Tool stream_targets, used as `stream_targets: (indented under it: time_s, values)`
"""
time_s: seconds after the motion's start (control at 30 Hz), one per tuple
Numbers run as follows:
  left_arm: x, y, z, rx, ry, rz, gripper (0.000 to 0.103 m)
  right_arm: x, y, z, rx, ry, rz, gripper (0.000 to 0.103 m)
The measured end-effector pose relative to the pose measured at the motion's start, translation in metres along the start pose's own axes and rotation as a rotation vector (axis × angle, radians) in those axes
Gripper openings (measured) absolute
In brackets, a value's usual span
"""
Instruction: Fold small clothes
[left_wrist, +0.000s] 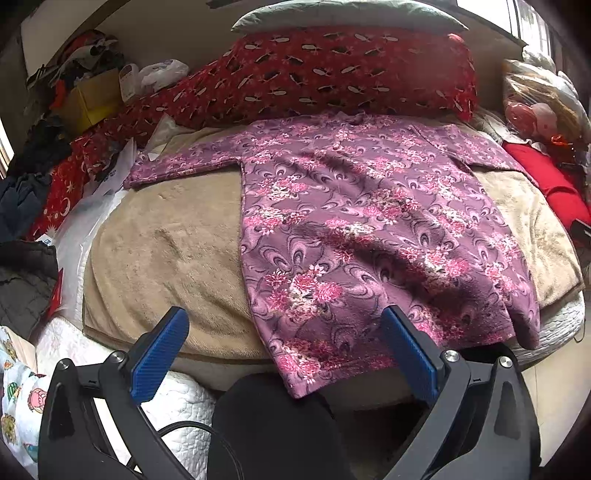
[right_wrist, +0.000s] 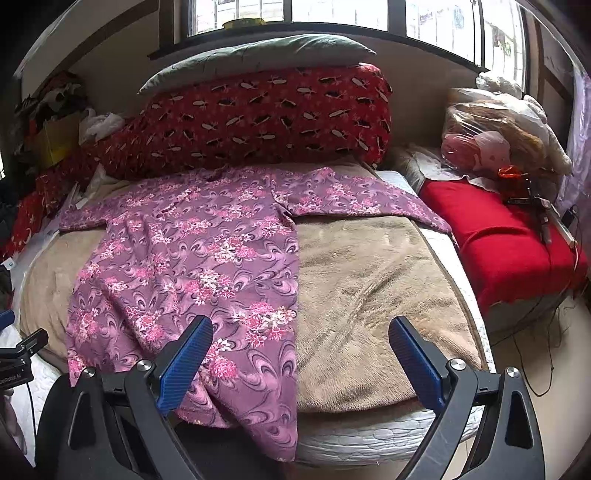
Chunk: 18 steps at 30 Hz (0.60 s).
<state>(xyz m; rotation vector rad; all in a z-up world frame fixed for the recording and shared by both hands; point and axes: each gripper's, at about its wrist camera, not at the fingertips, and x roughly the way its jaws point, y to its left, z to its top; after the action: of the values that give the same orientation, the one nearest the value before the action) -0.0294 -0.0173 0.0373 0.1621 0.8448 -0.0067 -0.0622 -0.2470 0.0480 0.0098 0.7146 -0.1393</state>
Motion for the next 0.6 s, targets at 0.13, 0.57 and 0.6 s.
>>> stream_targets:
  time_s: [0.13, 0.57, 0.6]
  values:
    - [-0.0039, -0.0005, 0.0004, -0.001, -0.011, -0.001, 0.103, -0.0046, -0.0009, -0.0006, 0.002, -0.01, -0.001, 0.096]
    - [0.0, 0.0001, 0.0002, -0.016, 0.012, -0.005, 0.103, -0.004, 0.0013, -0.0019, 0.006, -0.006, 0.003, 0.096]
    - [0.0007, -0.0005, 0.0, -0.018, 0.015, -0.005, 0.103, -0.0031, 0.0013, -0.0021, 0.005, -0.004, 0.003, 0.096]
